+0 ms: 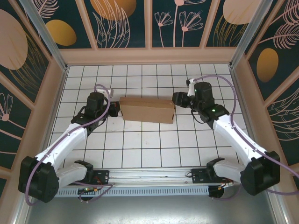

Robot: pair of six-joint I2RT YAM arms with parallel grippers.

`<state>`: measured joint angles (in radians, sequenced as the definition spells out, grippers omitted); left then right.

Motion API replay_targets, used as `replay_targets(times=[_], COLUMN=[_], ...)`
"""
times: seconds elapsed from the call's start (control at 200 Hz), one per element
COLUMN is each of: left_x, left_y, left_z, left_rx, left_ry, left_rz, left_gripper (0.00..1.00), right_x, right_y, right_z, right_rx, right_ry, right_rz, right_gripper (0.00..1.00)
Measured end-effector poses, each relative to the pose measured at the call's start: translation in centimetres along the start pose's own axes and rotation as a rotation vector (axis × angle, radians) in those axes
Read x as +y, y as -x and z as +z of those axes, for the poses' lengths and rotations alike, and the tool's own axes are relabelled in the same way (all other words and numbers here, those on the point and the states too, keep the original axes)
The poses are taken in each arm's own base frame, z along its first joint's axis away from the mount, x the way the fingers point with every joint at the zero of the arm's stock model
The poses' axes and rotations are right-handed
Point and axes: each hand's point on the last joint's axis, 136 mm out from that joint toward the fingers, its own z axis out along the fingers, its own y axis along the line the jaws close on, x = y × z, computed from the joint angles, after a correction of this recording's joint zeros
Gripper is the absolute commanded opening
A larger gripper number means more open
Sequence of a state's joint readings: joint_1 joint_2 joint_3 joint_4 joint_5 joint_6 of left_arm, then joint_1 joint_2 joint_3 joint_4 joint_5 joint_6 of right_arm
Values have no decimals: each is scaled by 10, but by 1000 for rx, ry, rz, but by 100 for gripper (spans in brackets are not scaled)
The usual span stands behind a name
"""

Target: Fold the paper box

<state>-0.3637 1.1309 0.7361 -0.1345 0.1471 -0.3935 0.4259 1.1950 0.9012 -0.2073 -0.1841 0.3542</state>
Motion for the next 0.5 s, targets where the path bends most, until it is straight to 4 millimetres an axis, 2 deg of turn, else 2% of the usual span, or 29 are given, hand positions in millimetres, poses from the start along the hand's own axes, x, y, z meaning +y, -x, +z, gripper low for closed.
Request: replay_targets(times=[0.05, 0.155, 0.25, 0.375, 0.5], left_x=[0, 0, 5, 8, 5], left_y=[0, 0, -8, -13, -11], left_z=[0, 0, -1, -6, -16], left_rx=[0, 0, 30, 47, 34], left_ry=[0, 3, 26, 39, 34], left_rz=[0, -7, -28, -50, -63], left_gripper=[0, 31, 47, 55, 54], right_x=[-1, 0, -1, -2, -3], right_y=[-9, -28, -31, -32, -31], right_z=[4, 10, 12, 10, 8], right_rx=[19, 51, 28, -16, -45], right_ry=[-2, -2, -4, -4, -5], right_rz=[11, 11, 4, -8, -14], right_gripper=[43, 39, 38, 38, 38])
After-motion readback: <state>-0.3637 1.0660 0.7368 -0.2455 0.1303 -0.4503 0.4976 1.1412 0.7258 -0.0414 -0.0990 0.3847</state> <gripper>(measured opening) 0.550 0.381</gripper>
